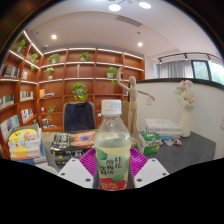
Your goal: Pour water
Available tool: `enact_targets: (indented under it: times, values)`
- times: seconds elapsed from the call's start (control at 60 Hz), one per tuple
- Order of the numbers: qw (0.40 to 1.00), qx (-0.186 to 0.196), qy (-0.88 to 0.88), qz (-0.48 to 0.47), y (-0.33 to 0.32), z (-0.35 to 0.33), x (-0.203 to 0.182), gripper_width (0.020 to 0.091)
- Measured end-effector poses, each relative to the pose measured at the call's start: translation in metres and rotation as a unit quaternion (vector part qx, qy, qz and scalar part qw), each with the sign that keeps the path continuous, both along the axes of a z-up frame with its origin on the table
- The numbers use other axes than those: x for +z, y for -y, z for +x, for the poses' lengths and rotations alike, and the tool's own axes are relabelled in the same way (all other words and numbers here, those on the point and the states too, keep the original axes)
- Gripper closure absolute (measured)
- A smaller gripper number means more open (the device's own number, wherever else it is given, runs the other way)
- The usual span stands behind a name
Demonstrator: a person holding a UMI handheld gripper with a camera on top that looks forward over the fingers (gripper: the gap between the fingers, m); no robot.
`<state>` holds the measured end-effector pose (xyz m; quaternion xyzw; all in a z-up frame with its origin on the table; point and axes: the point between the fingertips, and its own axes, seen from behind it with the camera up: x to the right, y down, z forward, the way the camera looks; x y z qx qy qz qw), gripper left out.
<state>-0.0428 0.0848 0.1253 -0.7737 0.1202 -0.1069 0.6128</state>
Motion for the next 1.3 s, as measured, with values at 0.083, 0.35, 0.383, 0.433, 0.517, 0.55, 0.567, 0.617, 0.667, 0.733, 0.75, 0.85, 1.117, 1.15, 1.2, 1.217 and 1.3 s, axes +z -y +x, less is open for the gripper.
enact_targets:
  times: [0.083, 0.35, 0.383, 0.433, 0.517, 0.55, 0.567, 0.617, 0.667, 0.733, 0.75, 0.85, 1.117, 1.15, 1.2, 1.217, 1.3]
  values:
    - [1.000, 0.004, -0.008, -0.012, -0.003, 0.004, -0.023, 0.0700]
    - [1.000, 0.014, -0.021, -0.003, 0.000, 0.001, -0.029, 0.0642]
    - [1.000, 0.013, -0.023, -0.004, 0.000, 0.001, -0.029, 0.0618]
    - [0.999, 0.008, -0.030, -0.018, 0.002, 0.002, -0.037, 0.0583]
    - [0.998, 0.010, -0.028, -0.053, 0.008, 0.003, -0.053, 0.0323]
    - [0.998, 0.017, -0.020, -0.056, 0.010, -0.001, -0.055, 0.0281]
    - [0.998, 0.021, -0.016, -0.056, 0.012, -0.003, -0.053, 0.0279]
    - [0.998, 0.028, -0.011, -0.049, 0.020, -0.009, -0.048, 0.0281]
    - [0.998, 0.034, -0.011, -0.044, 0.031, -0.016, -0.045, 0.0281]
    - [0.998, 0.041, -0.017, -0.045, 0.049, -0.024, -0.042, 0.0275]
    - [0.998, 0.042, -0.018, -0.046, 0.055, -0.027, -0.041, 0.0277]
    - [0.997, 0.053, -0.016, -0.047, 0.093, -0.038, -0.035, 0.0277]
    - [0.997, 0.050, -0.021, -0.053, 0.195, -0.046, -0.016, 0.0287]
    - [0.997, 0.051, -0.024, -0.049, 0.203, -0.048, -0.012, 0.0294]
    - [0.997, 0.057, -0.029, -0.038, 0.212, -0.051, -0.005, 0.0296]
    - [0.997, 0.059, -0.030, -0.036, 0.215, -0.053, -0.003, 0.0296]
    - [0.997, 0.063, -0.028, -0.036, 0.230, -0.056, 0.002, 0.0297]
